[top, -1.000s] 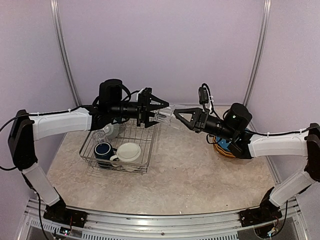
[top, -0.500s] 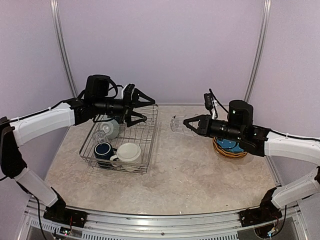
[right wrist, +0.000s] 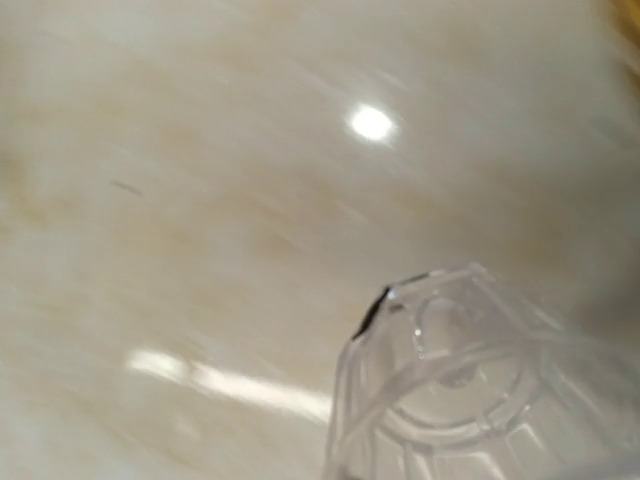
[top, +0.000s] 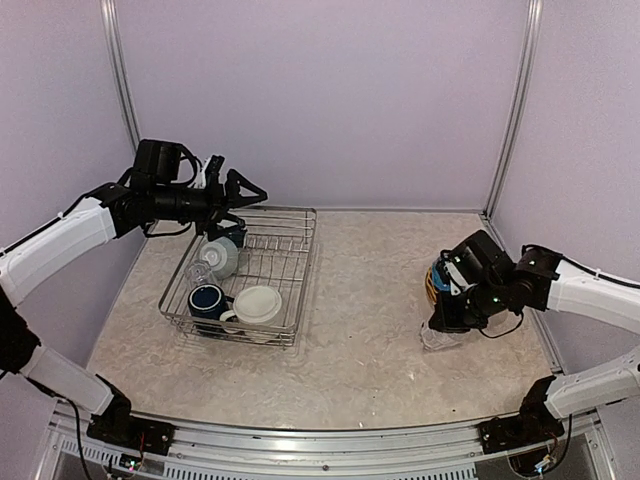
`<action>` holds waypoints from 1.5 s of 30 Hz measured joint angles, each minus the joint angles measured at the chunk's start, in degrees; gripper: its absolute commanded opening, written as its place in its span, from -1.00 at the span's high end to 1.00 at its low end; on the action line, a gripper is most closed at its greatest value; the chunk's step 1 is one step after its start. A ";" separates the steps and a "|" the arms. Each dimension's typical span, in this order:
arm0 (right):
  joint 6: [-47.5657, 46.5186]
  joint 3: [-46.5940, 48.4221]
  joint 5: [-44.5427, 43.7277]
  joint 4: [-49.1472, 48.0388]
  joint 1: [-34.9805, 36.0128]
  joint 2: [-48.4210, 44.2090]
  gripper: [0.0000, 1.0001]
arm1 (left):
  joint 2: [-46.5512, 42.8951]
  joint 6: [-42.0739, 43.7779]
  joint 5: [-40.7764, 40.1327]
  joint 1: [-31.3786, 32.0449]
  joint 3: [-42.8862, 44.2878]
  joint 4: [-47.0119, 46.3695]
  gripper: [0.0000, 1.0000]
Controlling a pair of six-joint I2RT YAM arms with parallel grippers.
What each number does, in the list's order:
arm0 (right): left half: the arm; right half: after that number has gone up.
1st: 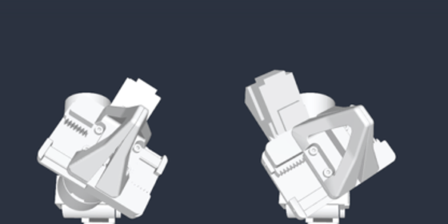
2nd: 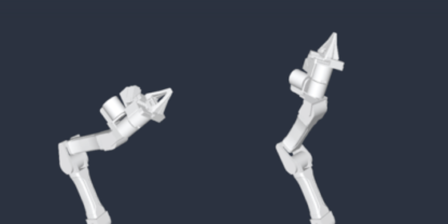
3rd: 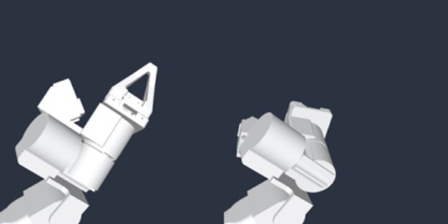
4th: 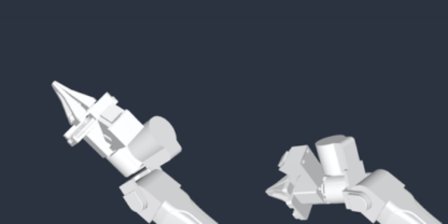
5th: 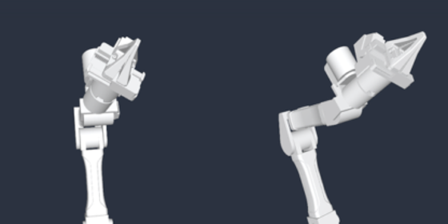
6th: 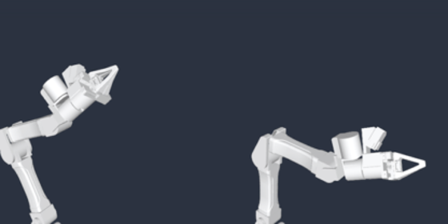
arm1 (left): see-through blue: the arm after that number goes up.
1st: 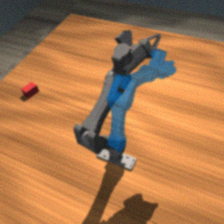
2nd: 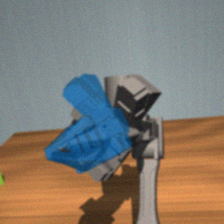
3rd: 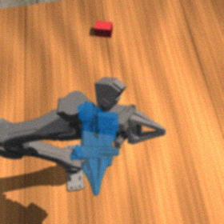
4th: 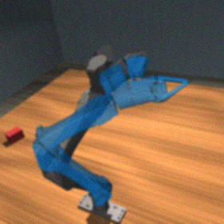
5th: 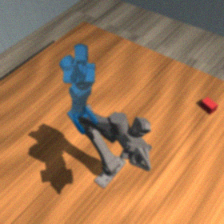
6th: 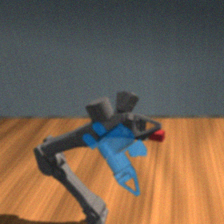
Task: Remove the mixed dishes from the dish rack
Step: Place the cup at the center of the board.
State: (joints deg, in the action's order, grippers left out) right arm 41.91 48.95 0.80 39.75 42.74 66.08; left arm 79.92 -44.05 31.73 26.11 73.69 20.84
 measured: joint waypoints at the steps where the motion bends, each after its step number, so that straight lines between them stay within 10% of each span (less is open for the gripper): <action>1: 0.81 -0.02 -1.07 2.86 0.00 -0.96 1.00 | -0.04 0.74 -0.57 0.00 0.28 0.72 -0.98; 19: 8.68 -3.08 -15.82 12.55 -1.79 2.54 1.00 | -5.46 6.51 -9.09 -0.20 0.72 10.93 -0.98; 45: -3.89 -1.77 -7.96 4.26 -2.01 -10.14 -0.89 | 4.17 11.21 -35.30 -4.07 0.72 31.80 -0.98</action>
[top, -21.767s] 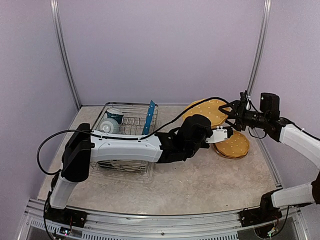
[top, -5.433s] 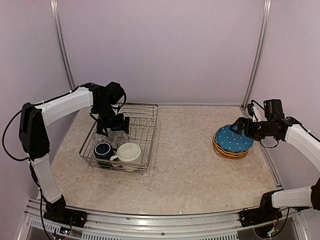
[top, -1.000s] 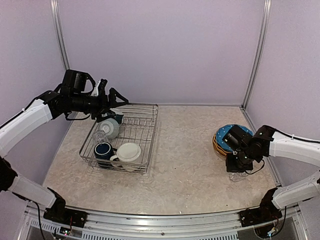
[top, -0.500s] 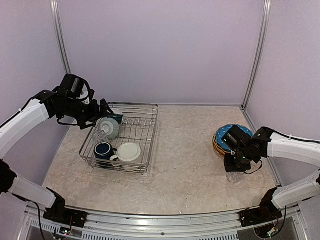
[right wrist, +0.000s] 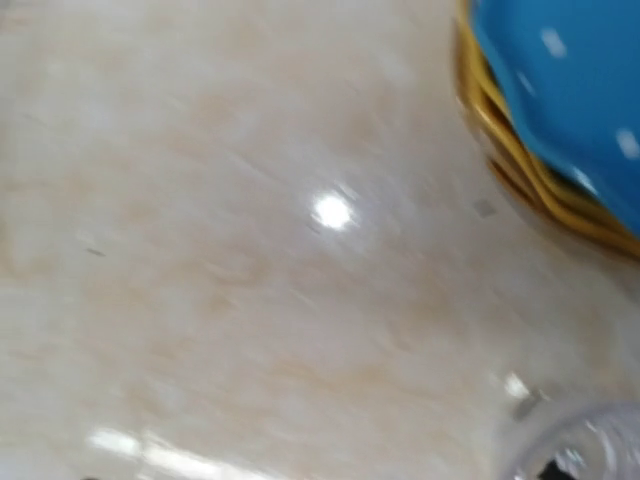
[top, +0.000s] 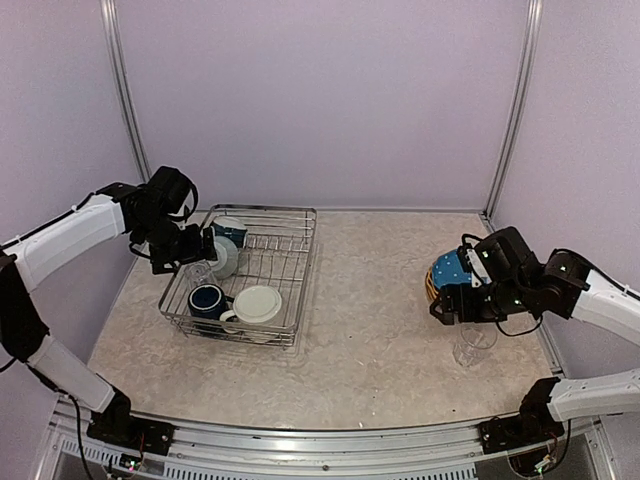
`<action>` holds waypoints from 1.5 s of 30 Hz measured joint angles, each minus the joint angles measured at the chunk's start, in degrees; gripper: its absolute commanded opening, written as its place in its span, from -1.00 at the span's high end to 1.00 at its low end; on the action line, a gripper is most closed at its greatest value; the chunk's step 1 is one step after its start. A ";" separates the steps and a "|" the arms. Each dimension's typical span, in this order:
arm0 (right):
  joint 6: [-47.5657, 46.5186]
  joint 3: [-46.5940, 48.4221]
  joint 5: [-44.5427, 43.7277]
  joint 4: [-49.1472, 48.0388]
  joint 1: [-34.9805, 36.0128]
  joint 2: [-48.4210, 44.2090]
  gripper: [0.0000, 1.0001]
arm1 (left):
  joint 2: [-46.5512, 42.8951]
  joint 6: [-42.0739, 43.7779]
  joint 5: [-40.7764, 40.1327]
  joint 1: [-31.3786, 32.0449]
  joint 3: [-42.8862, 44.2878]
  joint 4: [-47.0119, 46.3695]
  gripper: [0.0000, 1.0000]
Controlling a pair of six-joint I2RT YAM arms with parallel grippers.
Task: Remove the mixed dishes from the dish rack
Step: Place the cup at the center of the board, then grab the cup from the dish rack.
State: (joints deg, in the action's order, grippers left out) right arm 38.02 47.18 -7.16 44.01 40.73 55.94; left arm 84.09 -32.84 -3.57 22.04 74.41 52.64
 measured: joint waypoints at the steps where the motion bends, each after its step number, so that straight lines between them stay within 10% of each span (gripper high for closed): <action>1: -0.57 0.24 0.50 -1.01 0.00 -0.42 -0.91 | 0.63 0.07 -0.33 -0.07 0.00 0.00 -0.98; 16: -0.20 1.01 -1.11 -7.56 0.00 -0.46 -1.00 | 10.95 0.81 -3.63 -0.61 1.46 -1.27 -0.90; 45: 3.43 -1.90 -2.80 -22.84 0.00 -6.86 -1.00 | 13.38 0.50 -8.46 0.11 4.79 -0.81 0.05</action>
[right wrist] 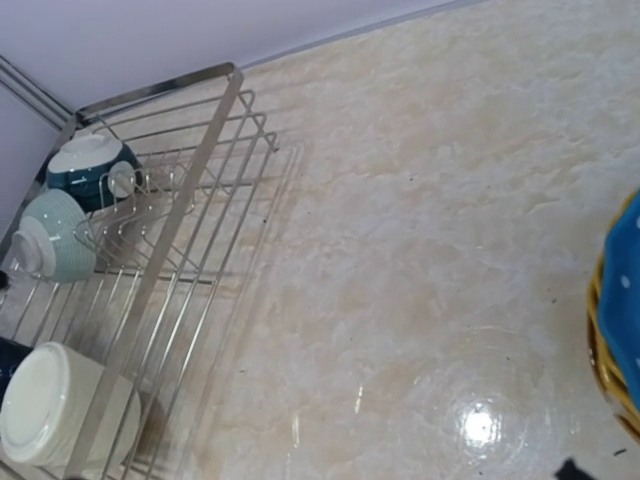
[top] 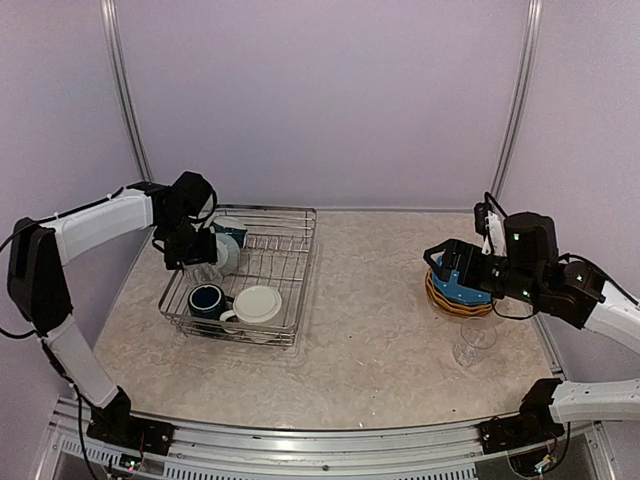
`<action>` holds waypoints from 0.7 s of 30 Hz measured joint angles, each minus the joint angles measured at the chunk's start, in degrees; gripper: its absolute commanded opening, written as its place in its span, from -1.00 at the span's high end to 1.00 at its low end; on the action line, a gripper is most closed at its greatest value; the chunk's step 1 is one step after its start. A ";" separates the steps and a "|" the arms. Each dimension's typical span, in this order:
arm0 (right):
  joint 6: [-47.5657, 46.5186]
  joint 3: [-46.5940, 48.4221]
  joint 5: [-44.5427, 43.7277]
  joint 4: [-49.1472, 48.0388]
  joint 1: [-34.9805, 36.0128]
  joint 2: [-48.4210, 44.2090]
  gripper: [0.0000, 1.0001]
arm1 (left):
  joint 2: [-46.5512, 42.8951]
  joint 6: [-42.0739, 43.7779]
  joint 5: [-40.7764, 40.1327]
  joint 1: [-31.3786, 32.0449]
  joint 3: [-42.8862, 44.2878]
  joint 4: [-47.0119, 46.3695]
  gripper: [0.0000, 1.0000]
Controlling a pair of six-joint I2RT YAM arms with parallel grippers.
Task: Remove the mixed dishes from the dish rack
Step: Grab the cup from the dish rack, then pass from the left arm to the right
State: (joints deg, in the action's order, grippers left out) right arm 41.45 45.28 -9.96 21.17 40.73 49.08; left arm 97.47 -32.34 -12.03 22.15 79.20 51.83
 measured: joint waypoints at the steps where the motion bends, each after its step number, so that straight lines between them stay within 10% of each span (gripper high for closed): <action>1: 0.00 -0.02 0.09 -0.31 0.00 0.26 -0.99 | -1.31 -0.02 0.37 0.11 0.26 0.33 0.07; 13: 0.79 -0.35 4.98 -5.42 0.00 6.05 -0.99 | -15.52 -2.49 16.28 0.37 3.23 -0.09 0.13; 21: 4.13 -2.67 17.27 -21.42 0.09 15.80 -1.00 | -22.84 -12.70 42.03 0.20 -5.75 -21.42 0.17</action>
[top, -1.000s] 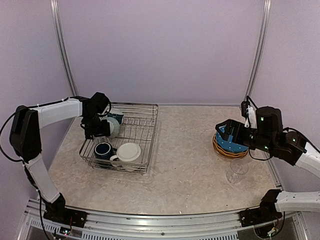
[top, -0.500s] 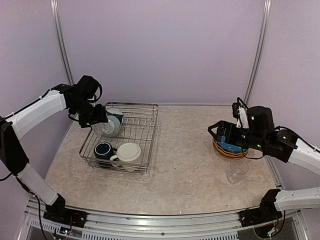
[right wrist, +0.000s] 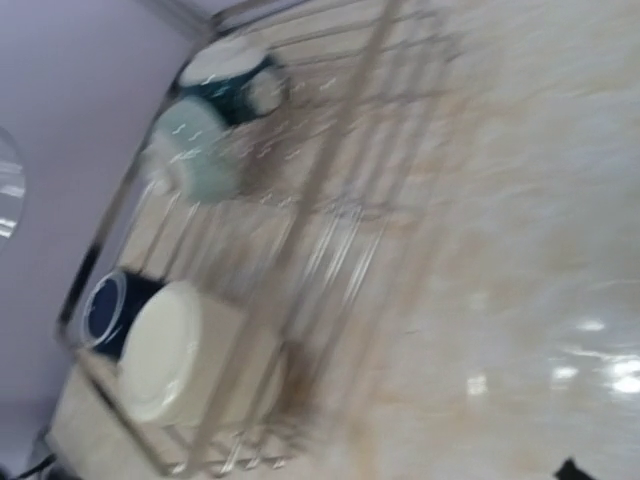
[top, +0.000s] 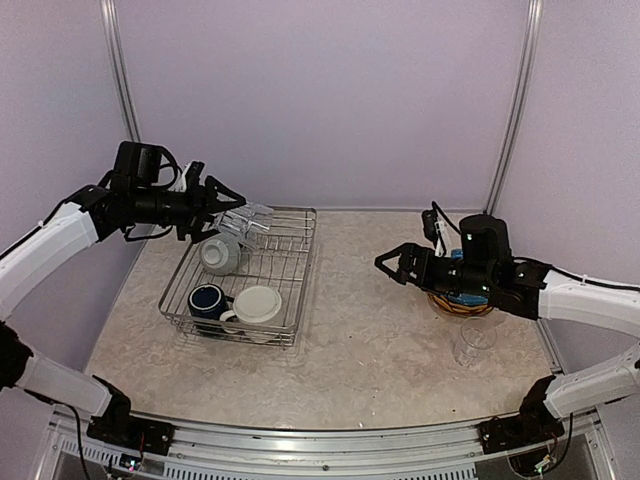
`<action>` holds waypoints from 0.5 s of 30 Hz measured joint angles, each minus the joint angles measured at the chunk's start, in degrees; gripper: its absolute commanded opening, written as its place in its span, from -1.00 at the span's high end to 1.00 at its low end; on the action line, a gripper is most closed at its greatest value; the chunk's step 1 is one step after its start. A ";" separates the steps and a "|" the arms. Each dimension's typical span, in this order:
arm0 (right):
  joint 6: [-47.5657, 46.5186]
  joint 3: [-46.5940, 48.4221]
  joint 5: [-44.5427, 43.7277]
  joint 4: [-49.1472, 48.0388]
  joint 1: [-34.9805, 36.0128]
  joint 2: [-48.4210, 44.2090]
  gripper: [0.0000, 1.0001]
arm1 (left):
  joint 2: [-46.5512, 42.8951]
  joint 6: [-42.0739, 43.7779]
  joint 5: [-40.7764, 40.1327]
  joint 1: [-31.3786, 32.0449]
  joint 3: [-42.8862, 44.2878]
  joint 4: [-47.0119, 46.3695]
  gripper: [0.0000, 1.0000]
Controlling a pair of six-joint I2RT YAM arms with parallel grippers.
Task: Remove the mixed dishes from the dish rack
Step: Pass from the left arm to the right
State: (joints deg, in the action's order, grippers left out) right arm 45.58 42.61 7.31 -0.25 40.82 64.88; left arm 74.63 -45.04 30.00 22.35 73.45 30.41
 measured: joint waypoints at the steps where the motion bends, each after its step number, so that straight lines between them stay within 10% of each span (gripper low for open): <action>1: 0.39 0.33 1.92 -2.14 0.37 2.16 -0.99 | 0.15 -2.01 2.86 0.26 -1.64 -3.89 0.17; 15: 3.30 6.43 16.57 -24.87 5.70 15.54 -0.82 | 13.90 -23.56 14.67 13.73 -11.19 -45.99 0.27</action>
State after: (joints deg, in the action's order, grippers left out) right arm 48.88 49.04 23.88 -25.12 46.52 80.42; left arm 88.53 -68.60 44.66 36.07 62.26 -15.57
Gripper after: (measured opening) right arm 0.983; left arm 0.710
